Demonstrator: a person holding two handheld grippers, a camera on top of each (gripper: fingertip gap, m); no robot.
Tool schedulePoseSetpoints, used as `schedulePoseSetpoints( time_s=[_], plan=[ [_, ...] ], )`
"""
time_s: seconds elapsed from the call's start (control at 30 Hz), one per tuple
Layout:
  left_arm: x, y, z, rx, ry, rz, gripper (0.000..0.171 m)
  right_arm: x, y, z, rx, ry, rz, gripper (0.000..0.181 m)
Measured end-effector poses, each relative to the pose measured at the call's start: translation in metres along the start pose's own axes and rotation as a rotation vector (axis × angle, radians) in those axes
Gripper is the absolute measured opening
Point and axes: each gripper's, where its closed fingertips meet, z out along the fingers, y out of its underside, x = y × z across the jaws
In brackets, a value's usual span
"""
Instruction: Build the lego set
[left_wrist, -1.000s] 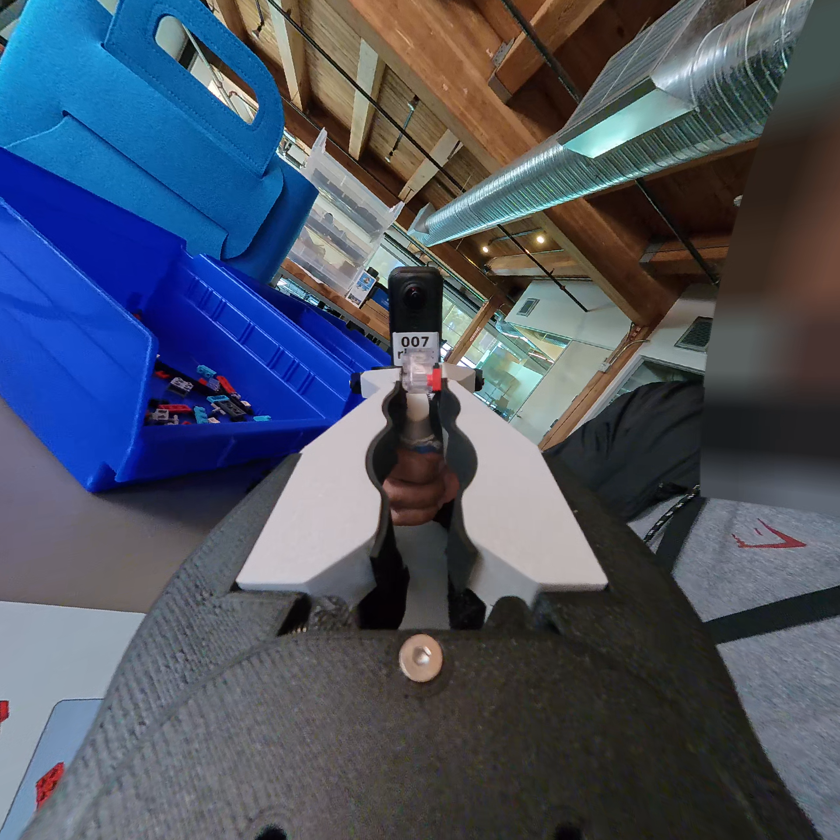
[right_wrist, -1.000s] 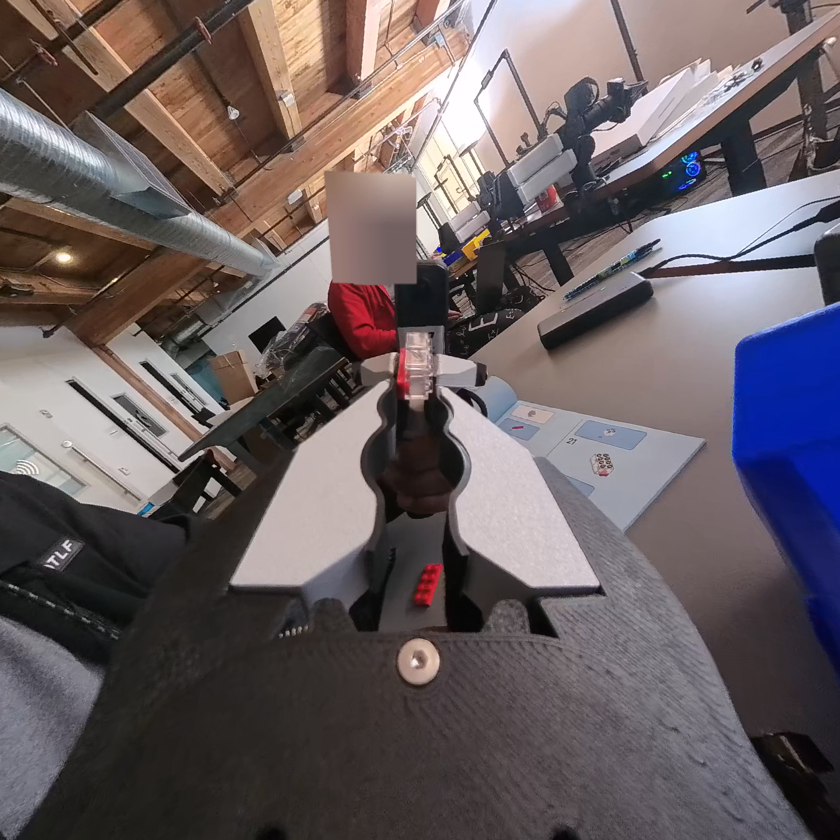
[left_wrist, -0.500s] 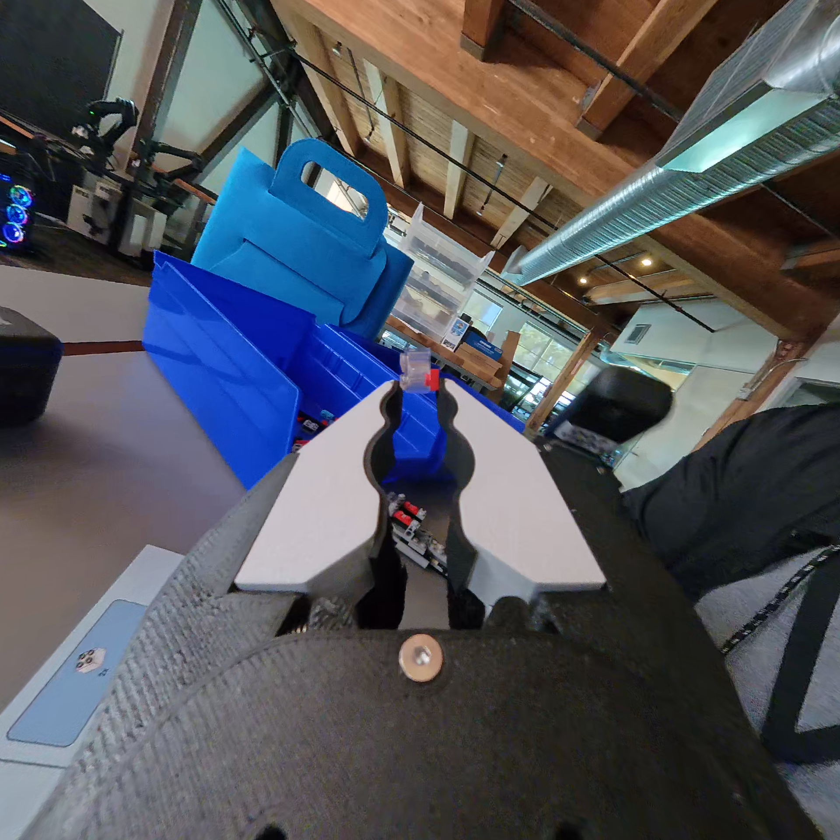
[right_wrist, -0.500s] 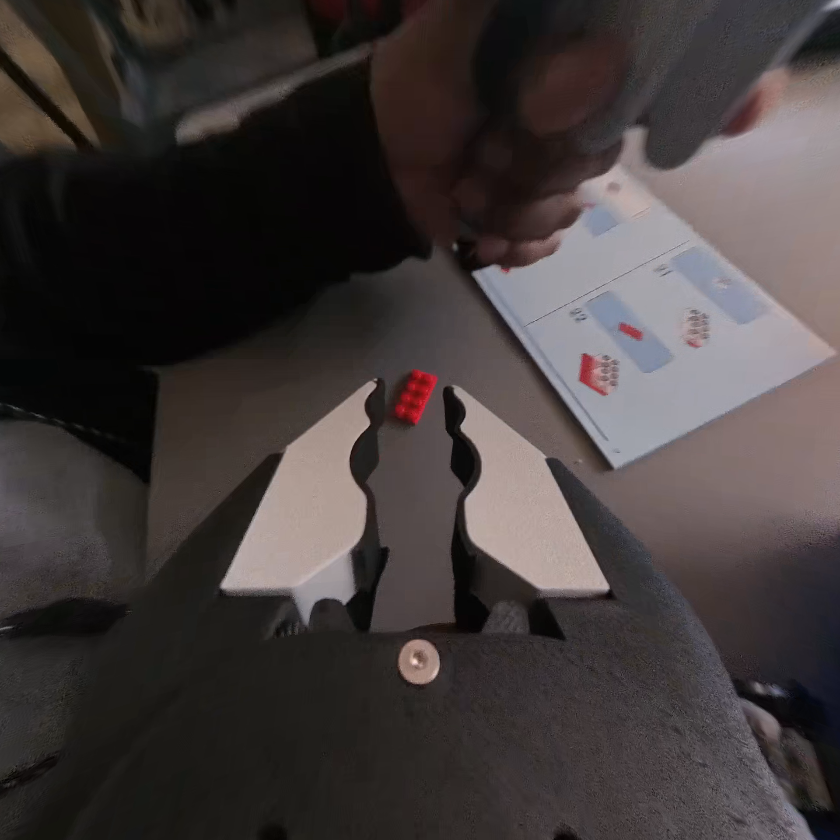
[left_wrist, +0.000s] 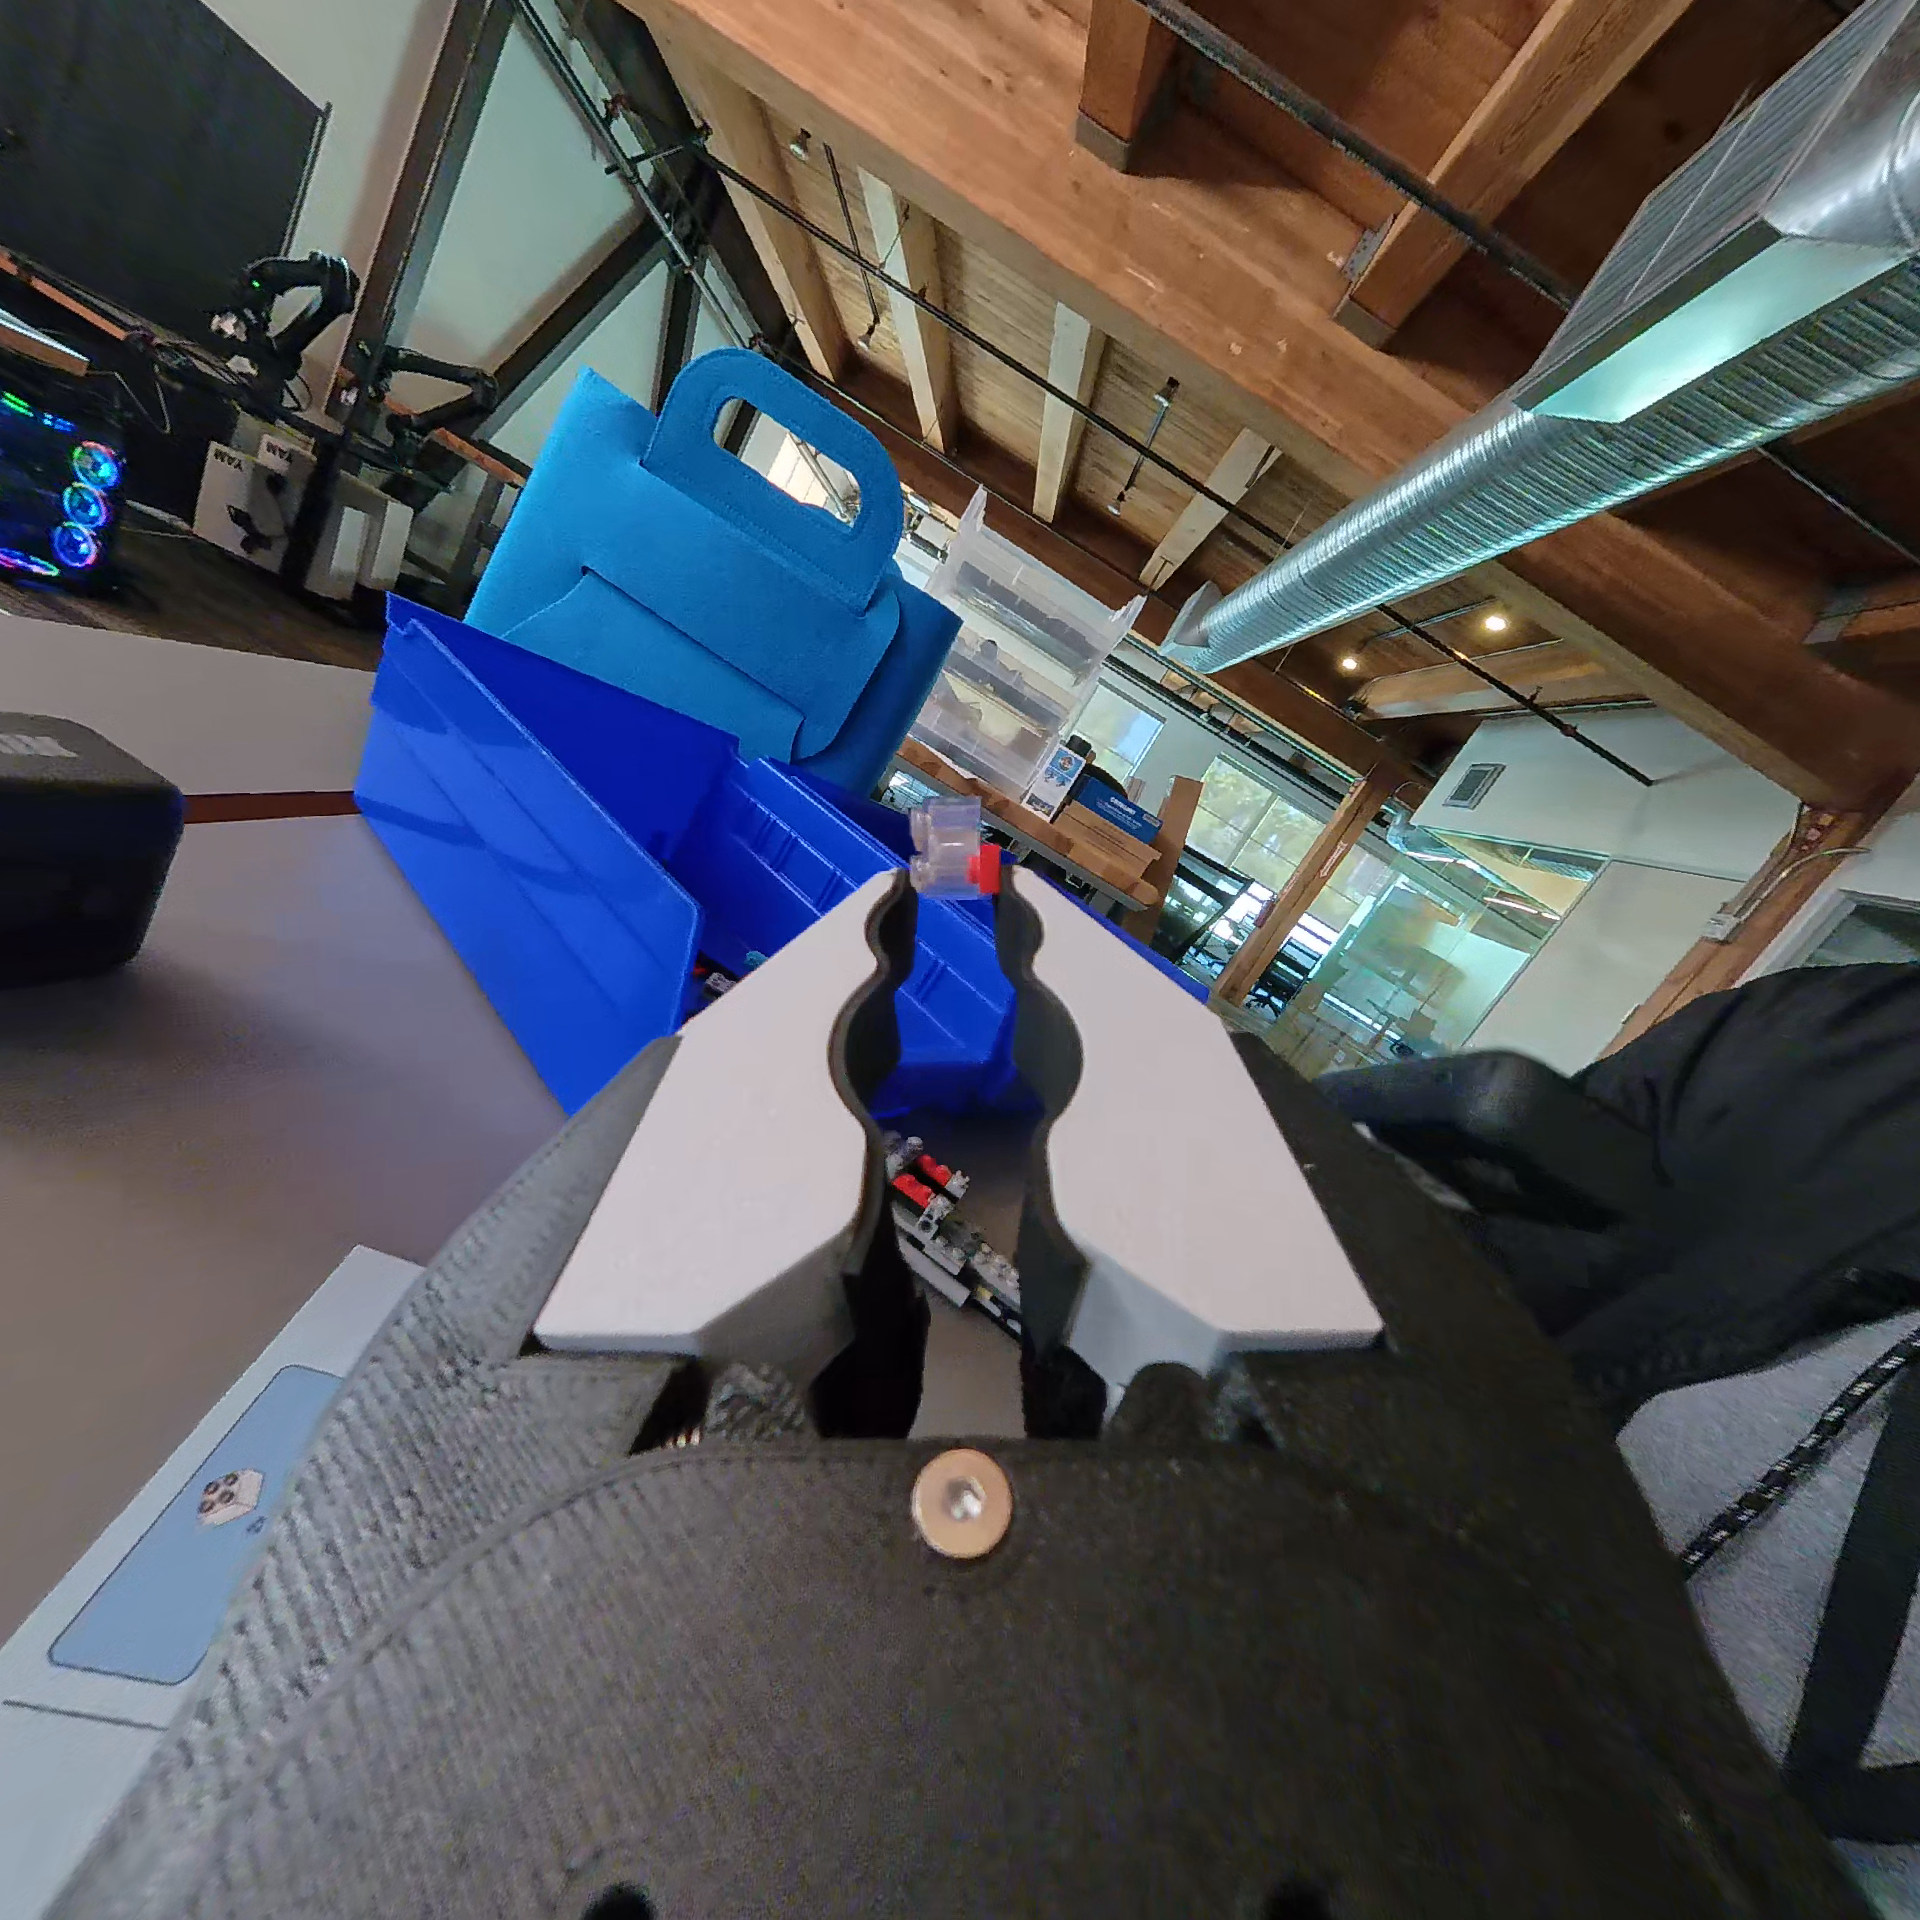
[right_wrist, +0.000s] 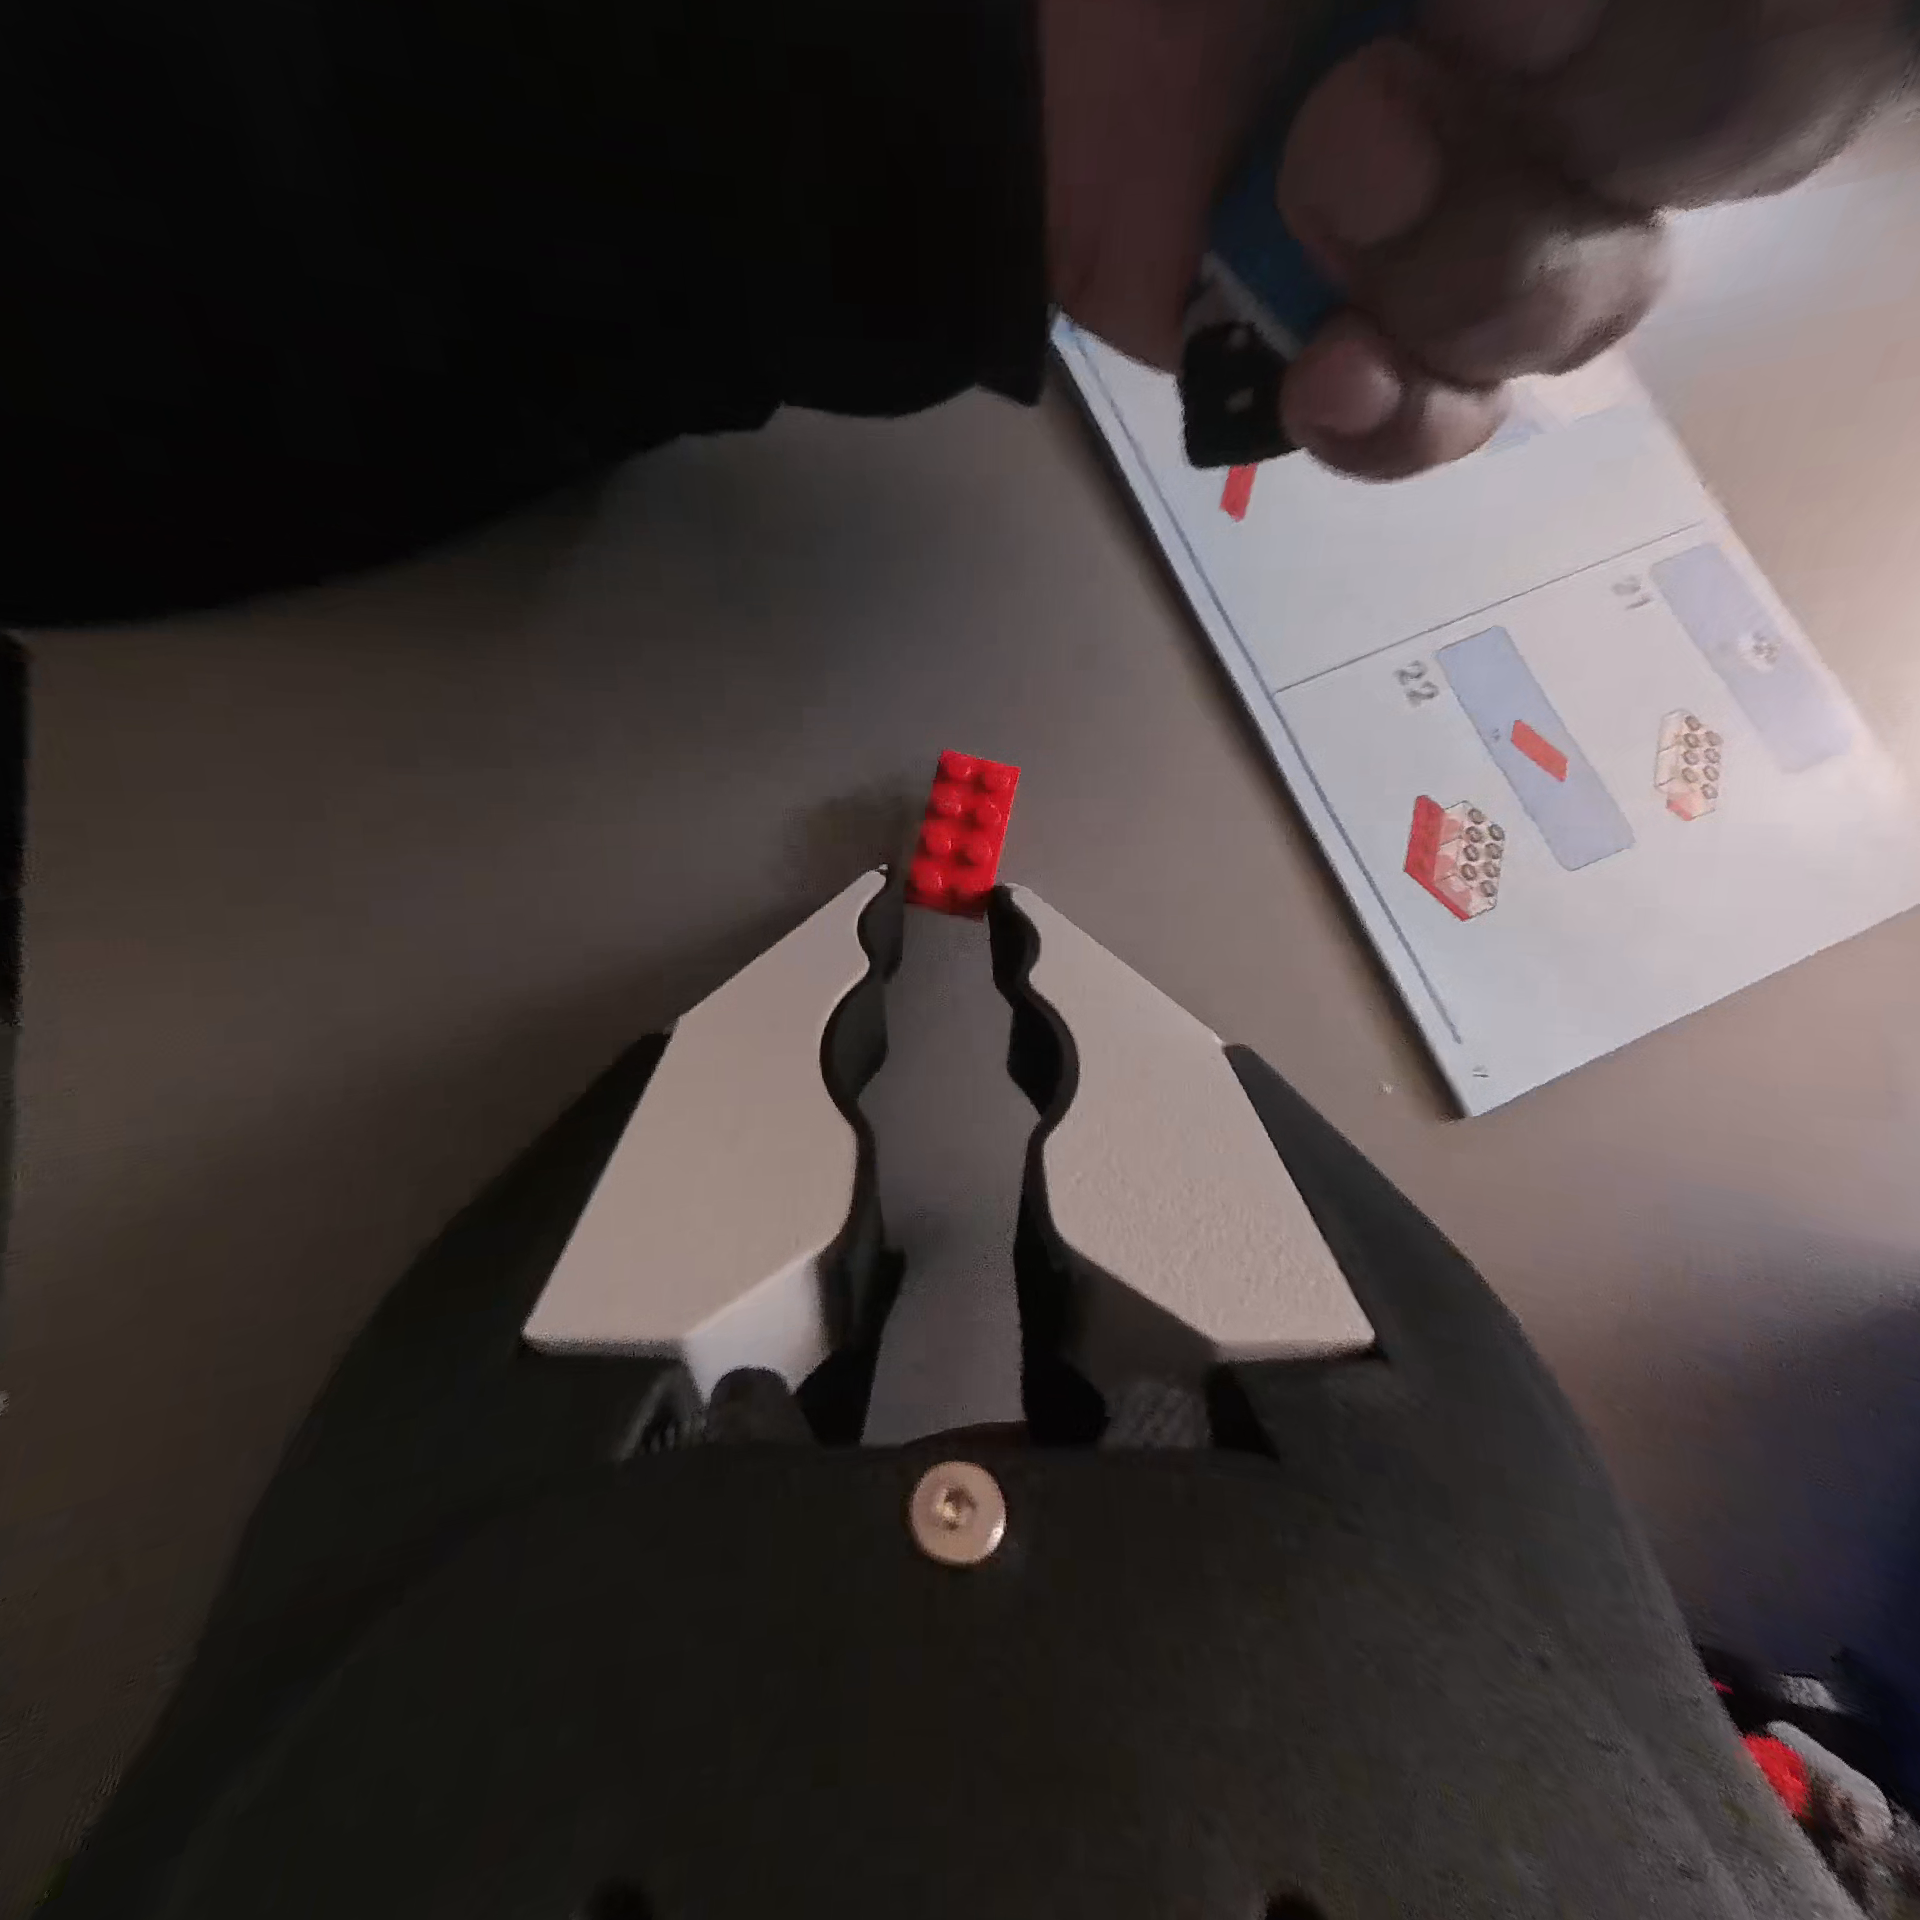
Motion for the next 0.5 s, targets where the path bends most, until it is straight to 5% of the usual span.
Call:
schedulePoseSetpoints(
  time_s=[0.5],
  plan=[
    [-0.003,0.006,0.003,-0.005,0.014,-0.047,0.014,0.046,-0.026,-0.063,0.253,0.054,0.129,0.018]
  ],
)
